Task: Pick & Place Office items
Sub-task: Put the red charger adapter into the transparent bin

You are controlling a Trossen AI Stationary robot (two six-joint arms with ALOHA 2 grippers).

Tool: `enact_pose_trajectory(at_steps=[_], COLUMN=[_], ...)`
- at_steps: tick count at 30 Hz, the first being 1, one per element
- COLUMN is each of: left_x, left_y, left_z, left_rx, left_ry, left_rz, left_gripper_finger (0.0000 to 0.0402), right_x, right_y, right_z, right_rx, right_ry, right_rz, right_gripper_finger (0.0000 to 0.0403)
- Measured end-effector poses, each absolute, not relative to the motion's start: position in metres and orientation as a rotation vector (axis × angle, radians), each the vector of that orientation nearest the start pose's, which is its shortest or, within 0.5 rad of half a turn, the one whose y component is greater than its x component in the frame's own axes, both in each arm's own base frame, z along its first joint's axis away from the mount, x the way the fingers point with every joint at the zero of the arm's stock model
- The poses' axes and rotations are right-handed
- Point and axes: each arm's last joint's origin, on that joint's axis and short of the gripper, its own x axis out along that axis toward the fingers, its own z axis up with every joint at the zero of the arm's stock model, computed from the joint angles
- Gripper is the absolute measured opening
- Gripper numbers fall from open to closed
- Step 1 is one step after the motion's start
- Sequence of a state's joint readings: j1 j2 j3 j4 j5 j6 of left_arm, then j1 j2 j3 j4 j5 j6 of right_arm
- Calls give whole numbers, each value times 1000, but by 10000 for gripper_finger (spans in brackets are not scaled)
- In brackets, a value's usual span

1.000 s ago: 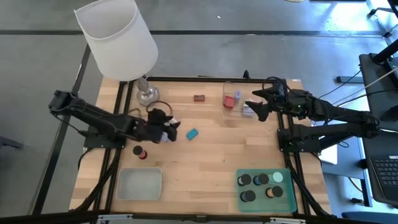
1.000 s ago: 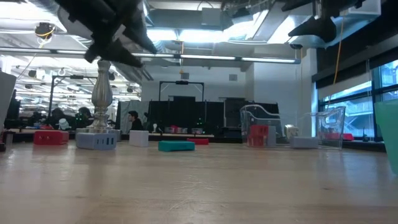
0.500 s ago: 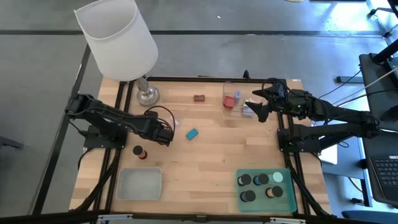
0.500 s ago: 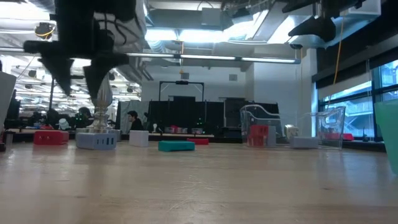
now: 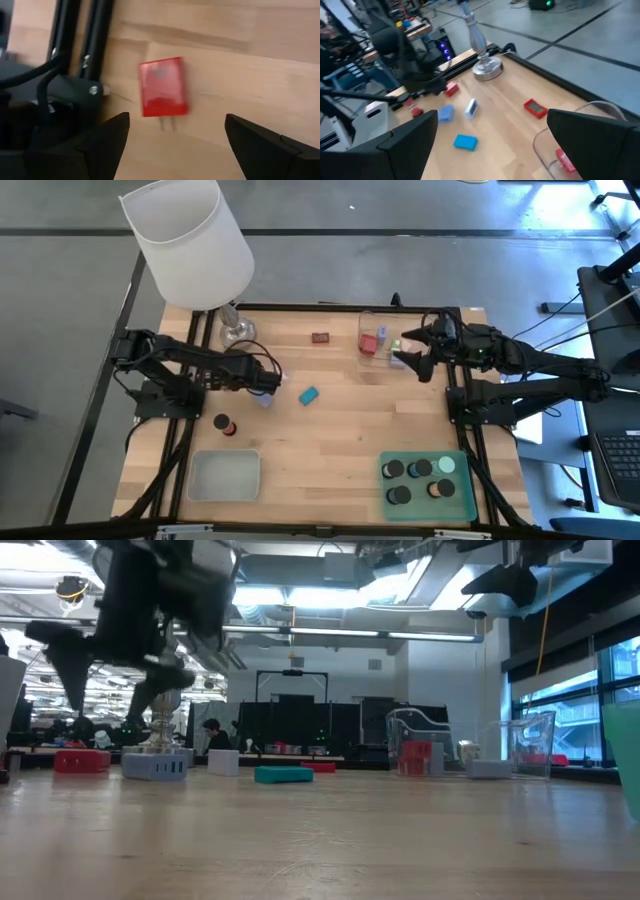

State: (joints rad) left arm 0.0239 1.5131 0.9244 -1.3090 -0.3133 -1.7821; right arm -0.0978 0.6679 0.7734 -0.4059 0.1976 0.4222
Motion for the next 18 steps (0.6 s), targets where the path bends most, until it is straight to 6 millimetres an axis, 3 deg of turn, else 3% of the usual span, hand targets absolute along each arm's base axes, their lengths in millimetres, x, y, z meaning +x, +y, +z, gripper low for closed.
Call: enact_pose_trajectory(at_steps=[7,13,18], left_x=[193,192,183], left_y=[26,33,34], left_z=[165,141,131], left_rx=[-1016,-1117,-1181], left_ry=[1120,1053,988], left_rz=[1789,1719,1790], left_gripper_finger=[323,322,322], right_x=[141,141,141], right_y=[-19,-19,-19], right_z=[324,324,324], right_rx=[405,392,392], right_ry=[244,245,245], right_rz=[-328,-327,-328], right_gripper_finger=[378,378,378])
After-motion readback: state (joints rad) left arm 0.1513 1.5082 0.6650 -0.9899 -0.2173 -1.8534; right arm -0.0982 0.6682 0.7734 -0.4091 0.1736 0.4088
